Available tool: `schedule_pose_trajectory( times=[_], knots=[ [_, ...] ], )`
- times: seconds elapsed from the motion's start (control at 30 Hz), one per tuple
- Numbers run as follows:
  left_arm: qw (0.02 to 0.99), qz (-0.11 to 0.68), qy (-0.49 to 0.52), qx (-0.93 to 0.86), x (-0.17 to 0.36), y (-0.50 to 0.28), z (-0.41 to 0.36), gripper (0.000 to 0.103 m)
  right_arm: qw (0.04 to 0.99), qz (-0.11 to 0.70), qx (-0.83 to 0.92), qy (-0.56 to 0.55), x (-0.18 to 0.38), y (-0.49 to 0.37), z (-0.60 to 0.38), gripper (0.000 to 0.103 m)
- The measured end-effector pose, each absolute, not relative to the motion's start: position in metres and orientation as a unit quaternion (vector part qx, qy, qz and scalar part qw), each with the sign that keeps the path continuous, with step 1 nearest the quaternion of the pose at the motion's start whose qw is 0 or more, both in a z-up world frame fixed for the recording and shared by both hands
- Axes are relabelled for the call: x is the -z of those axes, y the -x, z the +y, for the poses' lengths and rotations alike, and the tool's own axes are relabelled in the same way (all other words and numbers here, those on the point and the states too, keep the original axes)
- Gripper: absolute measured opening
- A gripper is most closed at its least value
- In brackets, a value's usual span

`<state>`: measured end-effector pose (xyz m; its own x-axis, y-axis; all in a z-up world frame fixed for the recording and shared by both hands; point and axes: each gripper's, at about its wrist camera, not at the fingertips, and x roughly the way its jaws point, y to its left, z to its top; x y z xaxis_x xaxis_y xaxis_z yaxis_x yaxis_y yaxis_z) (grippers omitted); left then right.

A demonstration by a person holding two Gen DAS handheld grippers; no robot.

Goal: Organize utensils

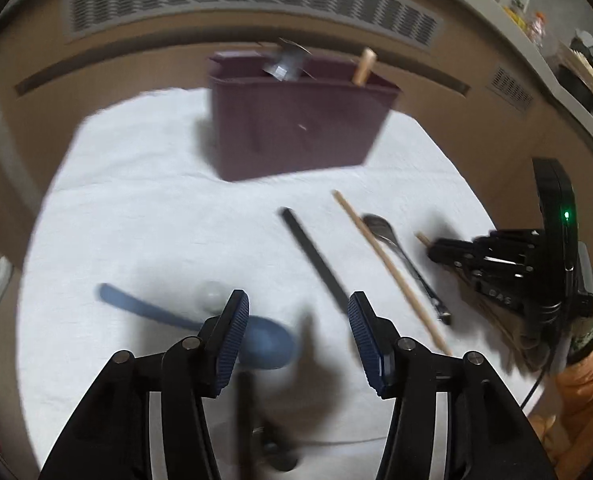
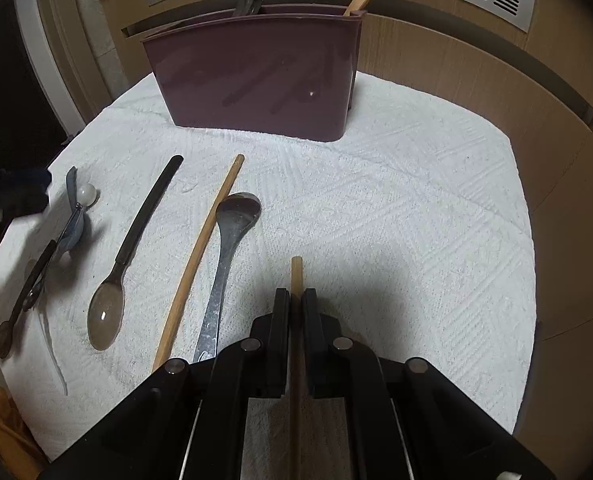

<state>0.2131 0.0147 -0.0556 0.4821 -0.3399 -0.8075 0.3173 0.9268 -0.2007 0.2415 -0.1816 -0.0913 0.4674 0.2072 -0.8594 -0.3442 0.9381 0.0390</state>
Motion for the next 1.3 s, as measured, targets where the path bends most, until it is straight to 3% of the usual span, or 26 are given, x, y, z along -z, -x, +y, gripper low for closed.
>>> schedule_pose_trajectory(
  times=[0.13, 0.27, 0.4, 0.53, 0.67, 0.97, 1.3],
  knots=[
    [0.853, 0.5, 0.026, 0.149, 0.069, -0.249, -0.002, 0.052, 0.855, 0.488, -0.159, 0.071, 0.091, -0.24, -0.18, 0.007],
    [0.846, 0.519, 0.028, 0.116, 0.083, -0.283, -0.014, 0.041, 0.859, 0.481, -0.156, 0.083, 0.088, -0.233, -0.183, 0.007],
    [0.846, 0.526, 0.001, 0.093, 0.093, -0.302, -0.033, 0.041, 0.864, 0.472, -0.156, 0.084, 0.084, -0.229, -0.188, 0.007],
    [0.856, 0.509, -0.027, 0.089, 0.094, -0.308, -0.046, 0.017, 0.869, 0.465, -0.153, 0.077, 0.079, -0.23, -0.195, 0.007],
    [0.871, 0.477, -0.036, 0.109, 0.09, -0.294, -0.046, 0.014, 0.87, 0.463, -0.157, 0.06, 0.074, -0.232, -0.199, 0.008],
    [0.904, 0.403, -0.013, 0.143, 0.043, -0.247, -0.012, 0.013, 0.856, 0.476, -0.199, 0.034, 0.072, -0.266, -0.158, 0.03],
    [0.912, 0.376, 0.03, 0.161, 0.028, -0.228, 0.018, 0.013, 0.833, 0.52, -0.183, 0.053, 0.092, -0.298, -0.129, 0.034]
  ],
)
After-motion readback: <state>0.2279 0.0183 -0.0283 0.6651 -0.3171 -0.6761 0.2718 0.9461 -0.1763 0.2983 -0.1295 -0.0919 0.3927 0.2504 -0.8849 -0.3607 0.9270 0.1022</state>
